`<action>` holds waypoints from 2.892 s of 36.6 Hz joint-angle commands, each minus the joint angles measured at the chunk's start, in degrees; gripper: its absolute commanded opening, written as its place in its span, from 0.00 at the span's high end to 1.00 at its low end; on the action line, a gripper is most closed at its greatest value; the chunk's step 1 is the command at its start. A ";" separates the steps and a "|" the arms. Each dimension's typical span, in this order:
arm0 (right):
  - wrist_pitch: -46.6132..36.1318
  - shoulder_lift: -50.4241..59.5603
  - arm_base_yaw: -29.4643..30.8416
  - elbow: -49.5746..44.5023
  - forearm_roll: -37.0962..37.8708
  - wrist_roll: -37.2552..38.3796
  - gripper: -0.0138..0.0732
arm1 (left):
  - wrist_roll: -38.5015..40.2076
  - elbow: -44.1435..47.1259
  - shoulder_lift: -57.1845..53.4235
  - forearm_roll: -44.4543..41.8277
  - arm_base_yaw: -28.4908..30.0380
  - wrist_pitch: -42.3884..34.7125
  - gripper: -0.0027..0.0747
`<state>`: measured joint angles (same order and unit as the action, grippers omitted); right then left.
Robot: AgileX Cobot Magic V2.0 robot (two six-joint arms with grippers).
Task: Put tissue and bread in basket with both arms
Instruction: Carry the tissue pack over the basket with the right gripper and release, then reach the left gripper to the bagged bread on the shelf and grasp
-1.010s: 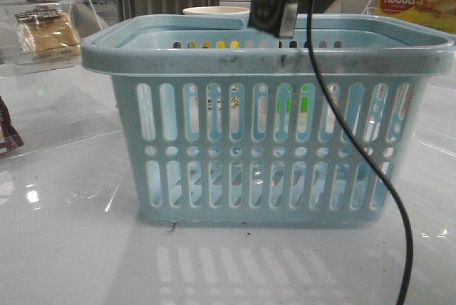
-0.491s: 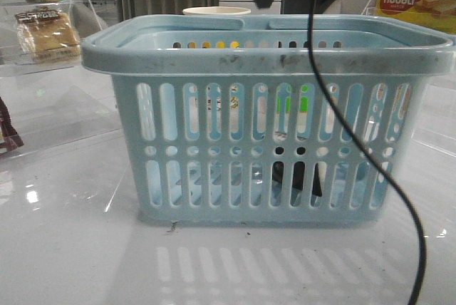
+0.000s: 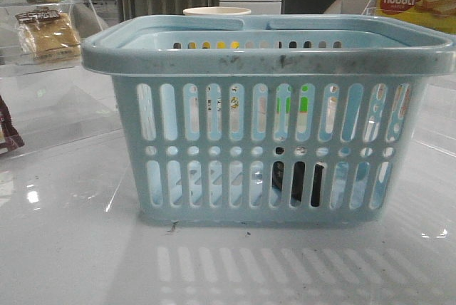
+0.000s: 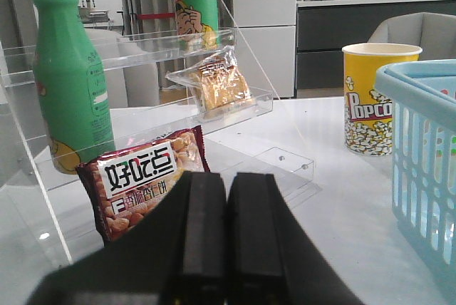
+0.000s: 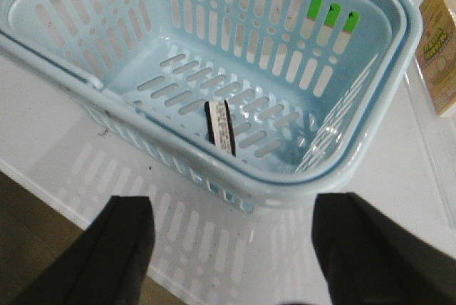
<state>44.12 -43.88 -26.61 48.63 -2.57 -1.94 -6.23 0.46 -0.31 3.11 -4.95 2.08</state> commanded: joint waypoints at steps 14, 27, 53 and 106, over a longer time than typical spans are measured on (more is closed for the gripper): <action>2.29 8.08 -0.03 -1.36 0.65 -0.59 0.18 | 0.61 -0.04 -0.98 0.29 -0.05 -5.28 0.85; 2.29 8.08 -0.03 -1.36 0.65 -0.59 0.18 | 0.61 -2.00 -0.98 1.97 -0.05 -14.99 0.85; 2.29 8.08 -0.03 -1.36 0.65 -0.59 0.18 | 0.40 -47.56 52.78 -2.32 -0.05 14.48 0.81; 2.29 8.08 -0.03 -1.36 0.65 -0.59 0.18 | 0.53 -86.37 111.15 7.99 3.23 -0.48 0.84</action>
<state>50.11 -35.84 -26.61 45.94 -2.52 -1.94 -6.23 -83.97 114.02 10.58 -1.76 5.52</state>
